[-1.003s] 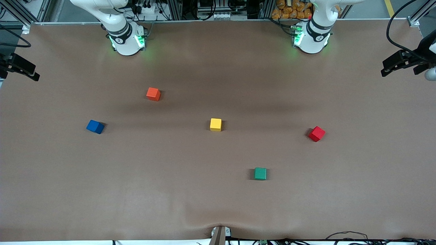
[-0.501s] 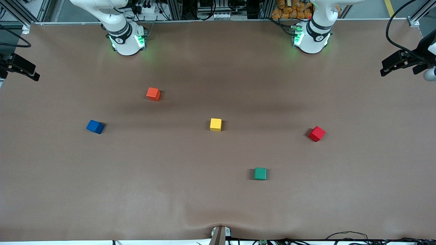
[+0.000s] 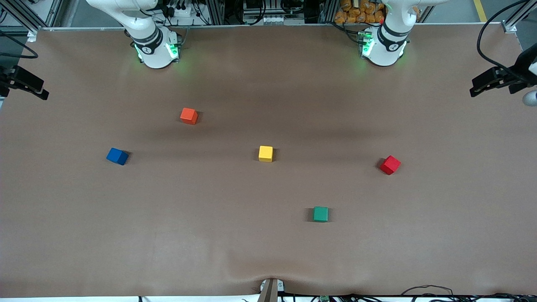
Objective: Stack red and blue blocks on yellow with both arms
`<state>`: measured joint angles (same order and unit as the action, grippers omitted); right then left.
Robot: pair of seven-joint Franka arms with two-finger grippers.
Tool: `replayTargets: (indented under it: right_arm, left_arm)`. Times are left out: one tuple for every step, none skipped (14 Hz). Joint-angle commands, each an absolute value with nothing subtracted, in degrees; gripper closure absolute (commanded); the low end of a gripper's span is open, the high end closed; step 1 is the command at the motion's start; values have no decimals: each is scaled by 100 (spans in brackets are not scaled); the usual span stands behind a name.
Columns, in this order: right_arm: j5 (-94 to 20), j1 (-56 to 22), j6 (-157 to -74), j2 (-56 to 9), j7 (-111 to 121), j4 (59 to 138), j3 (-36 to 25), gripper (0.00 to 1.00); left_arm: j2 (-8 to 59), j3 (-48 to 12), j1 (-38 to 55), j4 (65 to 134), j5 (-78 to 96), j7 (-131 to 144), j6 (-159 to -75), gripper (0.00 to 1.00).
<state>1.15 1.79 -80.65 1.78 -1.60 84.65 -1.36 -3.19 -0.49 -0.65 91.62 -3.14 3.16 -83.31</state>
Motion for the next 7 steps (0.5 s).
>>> replayTargets:
  right_arm:
    - [123, 220, -8042, 149, -211, 8385, -114, 0]
    - [123, 220, -8033, 149, -211, 8385, -114, 0]
    - [114, 220, -8042, 149, -211, 8385, -114, 0]
    - [114, 220, -8042, 149, -211, 8385, -114, 0]
    - [123, 220, -8033, 149, -211, 8385, -114, 0]
    - [114, 220, -8025, 149, -211, 8393, -114, 0]
    - [114, 220, -8024, 149, -220, 8385, -114, 0]
  left_arm:
    - [-299, -79, -97, 9219, -343, 255, -8437, 0]
    - [-342, -70, -97, 9307, -343, 255, -8559, 0]
    - [-386, -70, -97, 9308, -343, 255, -8621, 0]
    - [-378, -88, -79, 9316, -343, 255, -8639, 0]
    - [-369, -97, -70, 9377, -343, 255, -8692, 0]
    - [-369, -97, -79, 9456, -343, 255, -8762, 0]
    - [-343, -97, -88, 9509, -343, 255, -8797, 0]
